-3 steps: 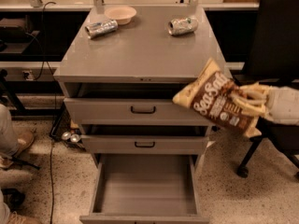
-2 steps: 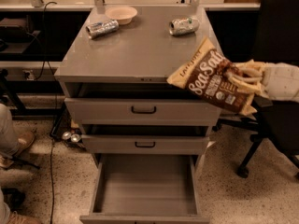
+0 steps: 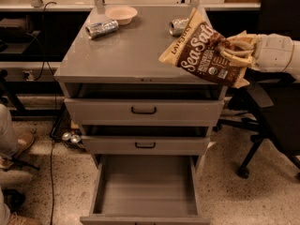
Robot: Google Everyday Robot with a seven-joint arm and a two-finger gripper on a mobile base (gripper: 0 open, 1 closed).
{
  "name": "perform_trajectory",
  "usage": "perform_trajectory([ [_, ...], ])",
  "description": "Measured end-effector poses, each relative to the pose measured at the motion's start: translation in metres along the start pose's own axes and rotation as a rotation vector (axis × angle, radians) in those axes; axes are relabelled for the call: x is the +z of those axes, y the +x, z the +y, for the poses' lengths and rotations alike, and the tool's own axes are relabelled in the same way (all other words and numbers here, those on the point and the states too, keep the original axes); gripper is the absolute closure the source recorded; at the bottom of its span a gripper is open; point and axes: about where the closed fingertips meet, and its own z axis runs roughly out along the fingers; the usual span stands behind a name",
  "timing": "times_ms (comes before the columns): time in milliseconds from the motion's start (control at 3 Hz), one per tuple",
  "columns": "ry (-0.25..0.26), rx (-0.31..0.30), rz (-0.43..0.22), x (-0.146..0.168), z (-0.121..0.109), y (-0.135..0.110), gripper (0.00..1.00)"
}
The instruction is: Pick brown chip bag from bottom drawer and place on counter
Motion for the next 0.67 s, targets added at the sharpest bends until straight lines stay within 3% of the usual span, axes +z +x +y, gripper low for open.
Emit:
perform_trajectory([
  [333,0.000,0.000,0.000,0.000,0.000,0.000,1.00],
  [667,-0.043,-0.052,0.031,0.010,-0.013,-0.001,1.00],
])
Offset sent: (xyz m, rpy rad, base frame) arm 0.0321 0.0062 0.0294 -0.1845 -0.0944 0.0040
